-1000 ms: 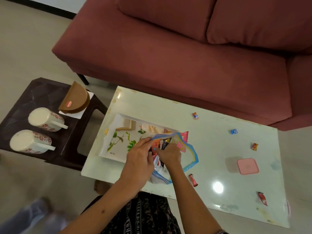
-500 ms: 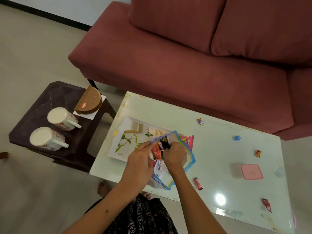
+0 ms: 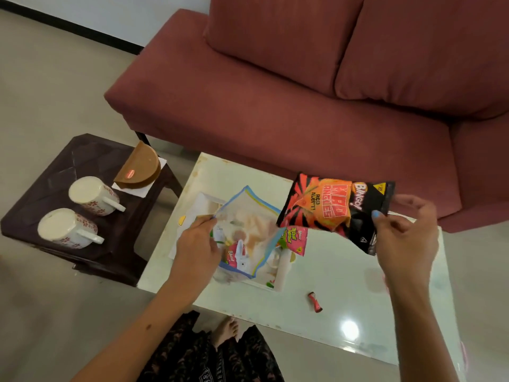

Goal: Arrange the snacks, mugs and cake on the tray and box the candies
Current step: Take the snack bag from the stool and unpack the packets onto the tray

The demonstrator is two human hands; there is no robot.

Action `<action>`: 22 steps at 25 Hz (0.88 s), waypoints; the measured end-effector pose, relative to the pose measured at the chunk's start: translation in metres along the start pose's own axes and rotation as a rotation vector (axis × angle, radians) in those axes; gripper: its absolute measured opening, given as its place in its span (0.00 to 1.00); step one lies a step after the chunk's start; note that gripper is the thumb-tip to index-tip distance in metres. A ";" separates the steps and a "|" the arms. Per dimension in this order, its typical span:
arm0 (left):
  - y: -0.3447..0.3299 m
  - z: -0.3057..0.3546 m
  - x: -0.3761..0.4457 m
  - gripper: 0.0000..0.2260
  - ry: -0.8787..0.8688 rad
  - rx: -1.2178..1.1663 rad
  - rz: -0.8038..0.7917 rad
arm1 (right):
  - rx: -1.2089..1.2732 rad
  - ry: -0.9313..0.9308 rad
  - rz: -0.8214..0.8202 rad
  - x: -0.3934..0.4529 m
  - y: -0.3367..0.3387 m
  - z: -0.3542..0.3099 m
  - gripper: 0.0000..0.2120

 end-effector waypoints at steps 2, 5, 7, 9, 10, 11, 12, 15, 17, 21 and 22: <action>0.004 -0.009 0.003 0.18 0.025 0.014 0.011 | -0.145 0.064 -0.058 -0.003 -0.026 0.025 0.11; 0.005 -0.021 0.005 0.17 0.053 0.043 0.001 | -0.326 0.079 -0.299 -0.028 -0.096 0.079 0.14; 0.004 -0.027 0.004 0.18 0.068 0.056 -0.008 | -0.401 0.058 -0.447 -0.052 -0.138 0.118 0.15; 0.002 -0.031 0.003 0.18 0.074 0.077 -0.024 | -0.450 0.025 -0.575 -0.076 -0.167 0.158 0.16; 0.001 -0.032 0.002 0.18 0.075 0.088 -0.034 | -0.464 0.003 -0.619 -0.085 -0.176 0.176 0.16; 0.001 -0.033 0.001 0.18 0.078 0.095 -0.042 | -0.472 -0.028 -0.646 -0.093 -0.182 0.192 0.15; 0.000 -0.034 0.000 0.18 0.079 0.094 -0.045 | -0.476 -0.061 -0.658 -0.098 -0.185 0.207 0.15; 0.000 -0.030 -0.003 0.18 0.066 0.085 -0.046 | -0.499 -0.171 -0.636 -0.101 -0.185 0.241 0.17; -0.003 -0.025 -0.006 0.18 0.052 0.072 -0.061 | -0.520 -0.244 -0.638 -0.099 -0.182 0.262 0.17; -0.013 -0.012 -0.010 0.18 0.016 0.042 -0.102 | -0.577 -0.330 -0.663 -0.094 -0.172 0.264 0.16; -0.016 -0.010 -0.010 0.18 0.009 0.041 -0.111 | -0.522 -0.346 -0.577 -0.085 -0.165 0.248 0.16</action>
Point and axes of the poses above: each hand's wrist, its own x-axis towards the middle knuckle, its own y-axis out of the back of the hand, z = x × y, the point moved 10 cm from there along x, towards the middle knuckle, and after that the axes turned 13 degrees about z, right-handed, at the moved point
